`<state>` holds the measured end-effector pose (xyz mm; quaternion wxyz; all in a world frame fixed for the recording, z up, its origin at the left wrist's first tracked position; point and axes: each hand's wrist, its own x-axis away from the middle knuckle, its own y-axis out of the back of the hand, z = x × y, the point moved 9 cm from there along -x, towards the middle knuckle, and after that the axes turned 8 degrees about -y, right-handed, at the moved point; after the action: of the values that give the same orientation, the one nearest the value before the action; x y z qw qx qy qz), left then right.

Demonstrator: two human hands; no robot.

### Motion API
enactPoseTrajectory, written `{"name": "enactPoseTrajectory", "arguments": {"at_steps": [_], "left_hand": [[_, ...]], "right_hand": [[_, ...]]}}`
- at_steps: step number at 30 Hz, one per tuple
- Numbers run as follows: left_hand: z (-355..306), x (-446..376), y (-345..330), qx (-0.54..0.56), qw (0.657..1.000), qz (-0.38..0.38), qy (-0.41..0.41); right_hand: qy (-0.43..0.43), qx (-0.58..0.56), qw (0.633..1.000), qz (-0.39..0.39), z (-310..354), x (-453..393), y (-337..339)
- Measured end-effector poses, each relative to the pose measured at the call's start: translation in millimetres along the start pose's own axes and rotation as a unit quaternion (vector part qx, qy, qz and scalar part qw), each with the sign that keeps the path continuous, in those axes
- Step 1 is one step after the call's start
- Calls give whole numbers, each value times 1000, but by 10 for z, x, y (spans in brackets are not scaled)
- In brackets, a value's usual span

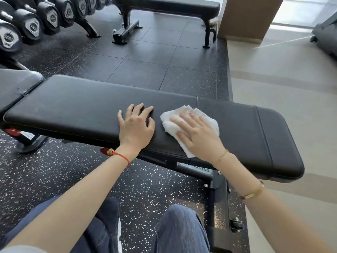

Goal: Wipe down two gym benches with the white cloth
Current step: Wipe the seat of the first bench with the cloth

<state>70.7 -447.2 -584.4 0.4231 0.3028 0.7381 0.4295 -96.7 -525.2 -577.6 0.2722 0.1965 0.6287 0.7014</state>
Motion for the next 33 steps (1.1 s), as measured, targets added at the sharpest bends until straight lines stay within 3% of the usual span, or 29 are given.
{"name": "enactPoseTrajectory", "arguments": {"at_steps": [4, 11, 16, 23, 28, 31, 33], "left_hand": [[-2, 0, -10, 3, 1000, 1, -1], [0, -4, -11, 3, 1000, 6, -2], [20, -3, -6, 8, 1000, 6, 4], [11, 4, 3, 7, 1000, 8, 8], [14, 3, -26, 1, 1000, 5, 8], [6, -4, -34, -6, 1000, 13, 4], [3, 0, -32, -6, 1000, 16, 4]], "right_hand": [[-64, 5, 998, 1, -268, -32, 57], [-56, 45, 997, -25, 419, 80, -85], [-65, -8, 997, -39, 4, 382, 19], [-155, 6, 987, 40, -244, -442, -24], [-52, 4, 998, -45, 207, 201, -56], [-34, -25, 999, -15, 48, 42, -60], [-69, -5, 998, 6, -187, -317, -19]]}}
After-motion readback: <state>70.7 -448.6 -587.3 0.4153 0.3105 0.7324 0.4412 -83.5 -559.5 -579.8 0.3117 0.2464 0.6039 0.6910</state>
